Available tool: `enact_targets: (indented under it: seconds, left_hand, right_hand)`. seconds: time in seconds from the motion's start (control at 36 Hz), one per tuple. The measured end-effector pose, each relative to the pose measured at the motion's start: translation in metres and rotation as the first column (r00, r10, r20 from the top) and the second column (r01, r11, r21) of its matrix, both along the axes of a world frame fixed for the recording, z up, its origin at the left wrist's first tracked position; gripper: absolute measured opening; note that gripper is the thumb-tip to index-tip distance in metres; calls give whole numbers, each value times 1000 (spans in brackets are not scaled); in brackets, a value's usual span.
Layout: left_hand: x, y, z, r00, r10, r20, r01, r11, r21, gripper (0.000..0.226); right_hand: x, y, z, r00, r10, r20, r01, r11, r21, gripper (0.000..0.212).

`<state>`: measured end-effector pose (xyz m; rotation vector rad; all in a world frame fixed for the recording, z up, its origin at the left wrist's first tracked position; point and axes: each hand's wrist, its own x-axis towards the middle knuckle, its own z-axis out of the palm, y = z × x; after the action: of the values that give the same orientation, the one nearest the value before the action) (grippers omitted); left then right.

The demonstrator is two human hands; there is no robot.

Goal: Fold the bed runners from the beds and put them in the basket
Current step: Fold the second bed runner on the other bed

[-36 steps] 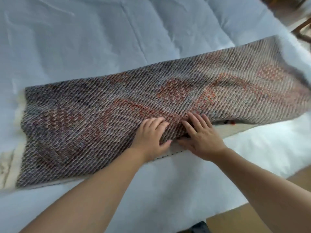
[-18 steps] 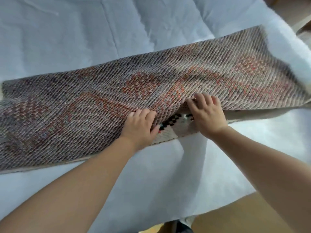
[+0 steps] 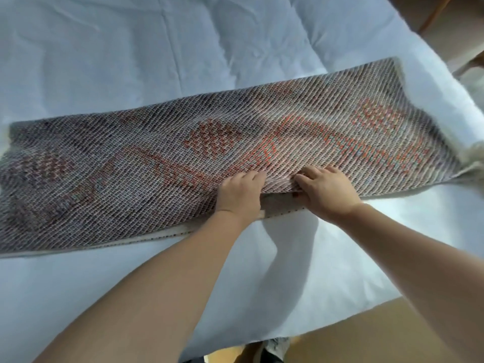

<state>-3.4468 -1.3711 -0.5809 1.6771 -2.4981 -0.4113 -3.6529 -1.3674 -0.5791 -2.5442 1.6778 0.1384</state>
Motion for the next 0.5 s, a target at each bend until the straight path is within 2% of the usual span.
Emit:
enact_targets:
  seconds: [0.06,0.11,0.17,0.22,0.36,0.44,0.5]
  left_hand:
    - [19,12,1,998,25,61,-26,1000,14,54]
    - [45,26,-3,979,72,191,-88,993,80,61]
    - [71,35,-7,944,112,309,-169,972,164,66]
    - [89,40,-9,923,126,363,-214,954,212,69]
    - [104,46,-13,945,87,315,-167,958,234,70]
    - [101,54,-12,954,132,268,-203,945,258,72]
    - [93,58,-9,960,148,236,-210,942,261,71]
  right_hand:
    - [-2,0,-4,995,-68,-68,73,994,82,47]
    - [-4,3,-6,985,-137,-106,153,976,157,58]
    - [-8,7,-7,979,-165,-116,187,958,218,59]
    - [-13,9,-10,983,-167,-82,182,958,224,58]
    - [-21,14,-16,980,-188,-57,196,958,208,60]
    - [-21,24,-17,976,-154,-151,187,954,235,85]
    - [-19,31,-17,970,-156,-187,202,945,257,82]
